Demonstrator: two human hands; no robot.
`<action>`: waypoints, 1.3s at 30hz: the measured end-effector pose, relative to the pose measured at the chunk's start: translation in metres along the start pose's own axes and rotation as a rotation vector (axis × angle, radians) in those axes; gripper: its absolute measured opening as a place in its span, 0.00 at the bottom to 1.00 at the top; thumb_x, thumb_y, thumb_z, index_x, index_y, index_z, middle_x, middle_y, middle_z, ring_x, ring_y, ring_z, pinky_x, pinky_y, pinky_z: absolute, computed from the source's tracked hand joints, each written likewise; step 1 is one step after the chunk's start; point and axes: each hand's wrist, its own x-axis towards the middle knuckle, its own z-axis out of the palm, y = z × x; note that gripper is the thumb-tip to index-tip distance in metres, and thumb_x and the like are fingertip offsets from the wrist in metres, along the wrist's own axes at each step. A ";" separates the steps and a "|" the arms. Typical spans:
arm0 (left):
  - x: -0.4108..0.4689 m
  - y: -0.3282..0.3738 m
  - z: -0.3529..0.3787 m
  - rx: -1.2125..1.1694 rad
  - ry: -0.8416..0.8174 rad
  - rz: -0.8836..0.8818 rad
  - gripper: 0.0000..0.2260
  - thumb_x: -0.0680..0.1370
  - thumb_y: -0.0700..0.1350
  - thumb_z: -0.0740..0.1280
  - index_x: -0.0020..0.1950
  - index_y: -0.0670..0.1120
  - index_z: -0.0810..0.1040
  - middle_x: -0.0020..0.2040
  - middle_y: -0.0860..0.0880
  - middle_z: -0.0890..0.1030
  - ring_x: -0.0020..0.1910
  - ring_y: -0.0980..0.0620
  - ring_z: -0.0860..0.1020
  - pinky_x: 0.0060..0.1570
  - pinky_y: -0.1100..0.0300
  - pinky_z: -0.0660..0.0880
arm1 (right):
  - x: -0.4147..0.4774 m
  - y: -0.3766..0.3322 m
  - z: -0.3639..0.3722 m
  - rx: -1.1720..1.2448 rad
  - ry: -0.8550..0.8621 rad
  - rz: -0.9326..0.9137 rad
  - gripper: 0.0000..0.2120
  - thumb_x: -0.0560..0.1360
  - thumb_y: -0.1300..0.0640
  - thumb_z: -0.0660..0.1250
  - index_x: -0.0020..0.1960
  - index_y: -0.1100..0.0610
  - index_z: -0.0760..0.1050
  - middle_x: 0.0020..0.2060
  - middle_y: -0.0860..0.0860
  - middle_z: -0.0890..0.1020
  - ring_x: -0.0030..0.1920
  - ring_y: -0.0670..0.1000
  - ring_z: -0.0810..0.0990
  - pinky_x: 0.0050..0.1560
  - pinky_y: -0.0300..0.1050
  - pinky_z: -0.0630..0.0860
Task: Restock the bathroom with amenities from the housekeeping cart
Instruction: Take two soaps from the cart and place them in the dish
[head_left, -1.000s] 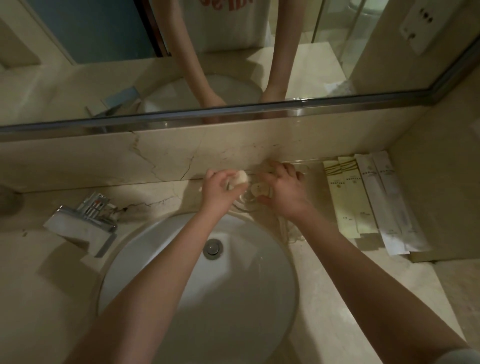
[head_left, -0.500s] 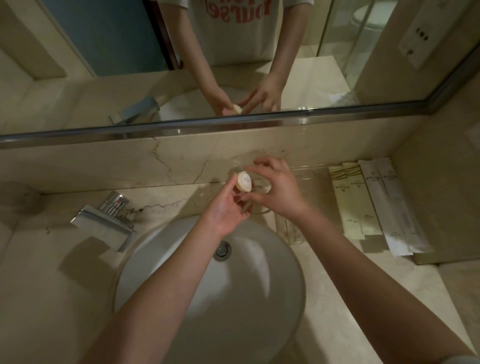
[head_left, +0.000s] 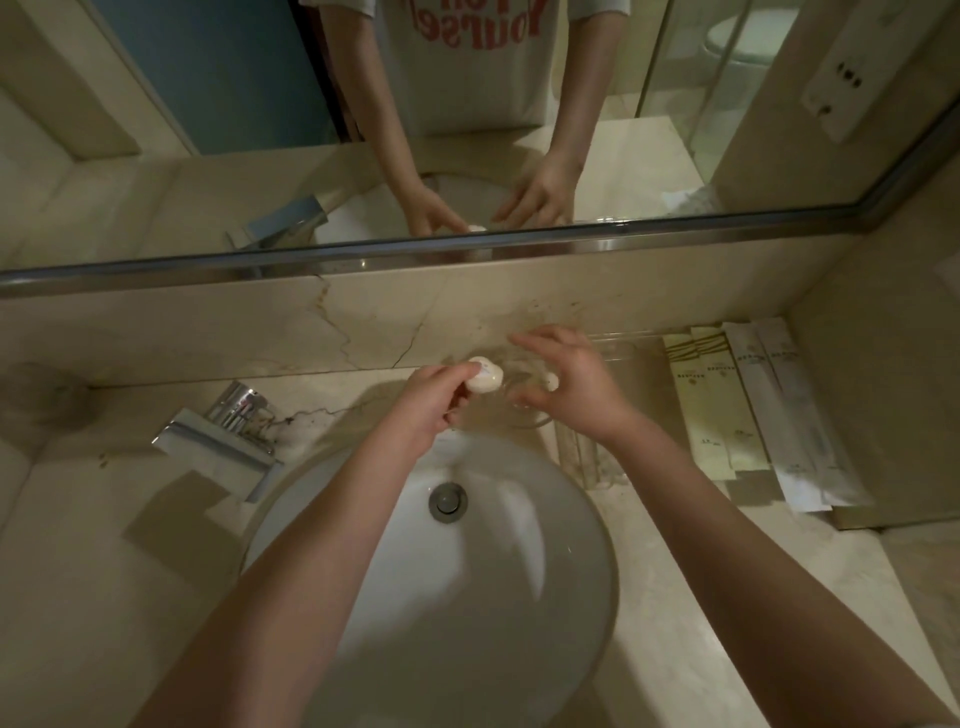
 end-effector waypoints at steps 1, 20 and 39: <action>0.002 -0.003 0.000 -0.037 0.019 -0.016 0.03 0.76 0.43 0.66 0.43 0.46 0.77 0.32 0.50 0.76 0.29 0.57 0.68 0.26 0.66 0.60 | -0.001 0.008 0.002 0.050 0.011 0.078 0.25 0.68 0.55 0.75 0.64 0.54 0.76 0.60 0.55 0.77 0.62 0.57 0.72 0.62 0.46 0.67; 0.048 -0.016 0.041 0.815 0.175 0.216 0.10 0.72 0.50 0.70 0.38 0.45 0.75 0.47 0.42 0.79 0.45 0.44 0.77 0.46 0.56 0.72 | 0.009 0.043 0.013 -0.536 -0.237 0.189 0.24 0.71 0.46 0.68 0.67 0.47 0.71 0.74 0.52 0.61 0.75 0.55 0.54 0.72 0.54 0.53; 0.037 -0.022 0.037 0.962 0.115 0.320 0.19 0.71 0.45 0.72 0.61 0.48 0.76 0.60 0.45 0.71 0.56 0.44 0.75 0.56 0.56 0.72 | 0.009 0.045 0.013 -0.534 -0.243 0.192 0.27 0.71 0.44 0.67 0.69 0.43 0.68 0.75 0.51 0.58 0.76 0.54 0.50 0.74 0.60 0.45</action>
